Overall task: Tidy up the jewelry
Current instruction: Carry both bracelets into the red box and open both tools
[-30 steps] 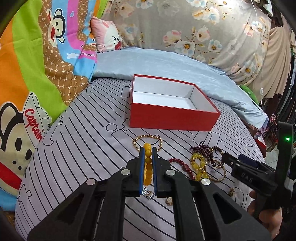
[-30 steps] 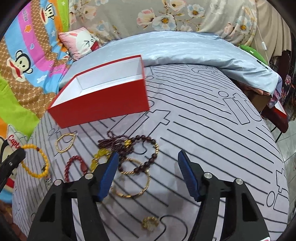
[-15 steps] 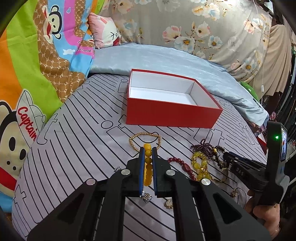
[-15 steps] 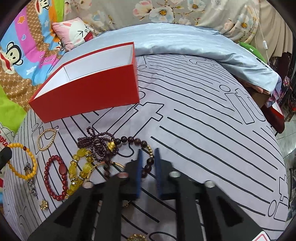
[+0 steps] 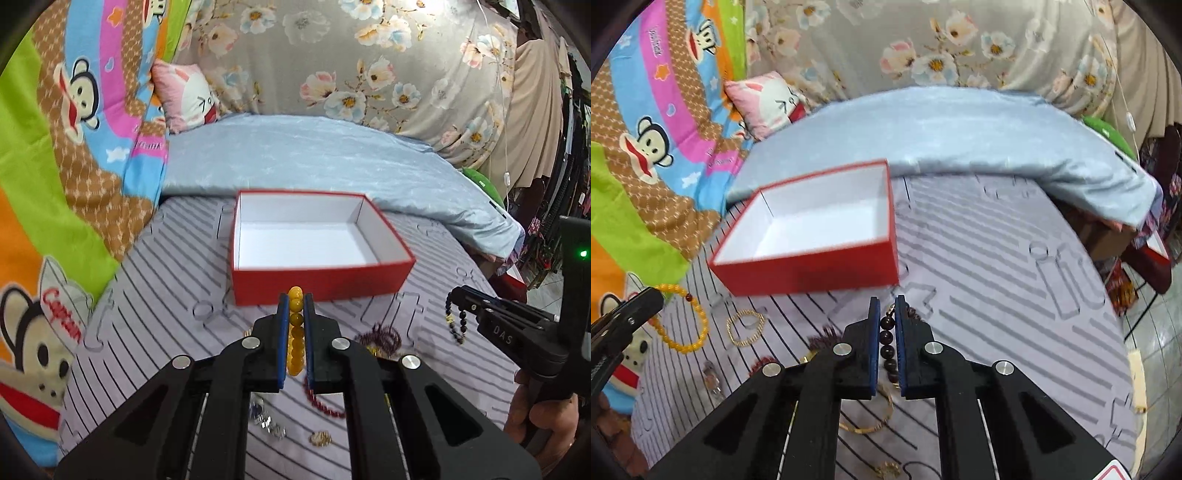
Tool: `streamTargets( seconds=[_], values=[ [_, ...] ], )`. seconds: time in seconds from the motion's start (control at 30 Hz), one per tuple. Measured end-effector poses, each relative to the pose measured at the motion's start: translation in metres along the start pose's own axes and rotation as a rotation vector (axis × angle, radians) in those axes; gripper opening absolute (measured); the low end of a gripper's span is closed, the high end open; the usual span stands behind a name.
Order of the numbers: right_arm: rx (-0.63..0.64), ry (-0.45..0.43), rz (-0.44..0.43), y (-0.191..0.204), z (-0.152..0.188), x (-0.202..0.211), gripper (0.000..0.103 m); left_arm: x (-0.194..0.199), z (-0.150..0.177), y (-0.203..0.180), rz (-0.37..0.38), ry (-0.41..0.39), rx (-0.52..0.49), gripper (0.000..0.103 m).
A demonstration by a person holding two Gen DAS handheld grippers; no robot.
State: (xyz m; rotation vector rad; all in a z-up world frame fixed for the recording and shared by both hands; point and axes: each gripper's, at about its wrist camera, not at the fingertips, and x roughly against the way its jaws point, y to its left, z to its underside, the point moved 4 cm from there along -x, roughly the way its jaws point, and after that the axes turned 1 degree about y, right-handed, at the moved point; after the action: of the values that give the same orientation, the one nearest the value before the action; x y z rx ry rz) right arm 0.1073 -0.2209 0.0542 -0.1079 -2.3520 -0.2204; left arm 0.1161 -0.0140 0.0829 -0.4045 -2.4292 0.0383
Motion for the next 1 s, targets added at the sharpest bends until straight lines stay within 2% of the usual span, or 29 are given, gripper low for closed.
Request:
streamTargets(
  seconds=[0.17, 0.27, 0.43, 0.63, 0.8, 0.87, 0.9, 0.93, 1.0],
  values=[
    [0.036, -0.058, -0.04, 0.012, -0.047, -0.001, 0.008, -0.013, -0.044, -0.001, -0.025, -0.048, -0.038, 0.007],
    [0.051, -0.072, -0.064, 0.019, -0.073, -0.014, 0.008, -0.038, -0.075, -0.001, -0.029, -0.053, -0.054, 0.007],
    [0.064, -0.07, -0.095, 0.029, -0.11, -0.052, 0.008, -0.086, -0.108, 0.003, 0.0, -0.029, -0.045, 0.007],
    [0.054, -0.007, -0.127, 0.033, -0.13, -0.109, 0.008, -0.143, -0.121, 0.008, -0.022, 0.008, -0.055, 0.007],
    [0.088, 0.051, -0.111, 0.04, -0.127, -0.151, 0.008, -0.185, -0.117, 0.017, -0.041, 0.062, -0.049, 0.008],
    [0.113, 0.055, -0.066, 0.041, -0.123, -0.16, 0.018, -0.195, -0.113, 0.023, -0.078, 0.07, -0.045, 0.017],
    [0.122, 0.054, -0.045, 0.04, -0.121, -0.162, 0.022, -0.197, -0.111, 0.026, -0.097, 0.07, -0.043, 0.031],
    [0.132, 0.044, -0.022, 0.039, -0.12, -0.162, 0.033, -0.198, -0.109, 0.029, -0.107, 0.068, -0.038, 0.044],
    [0.132, 0.013, 0.001, 0.035, -0.119, -0.154, 0.042, -0.194, -0.104, 0.036, -0.116, 0.057, -0.014, 0.049]
  ],
)
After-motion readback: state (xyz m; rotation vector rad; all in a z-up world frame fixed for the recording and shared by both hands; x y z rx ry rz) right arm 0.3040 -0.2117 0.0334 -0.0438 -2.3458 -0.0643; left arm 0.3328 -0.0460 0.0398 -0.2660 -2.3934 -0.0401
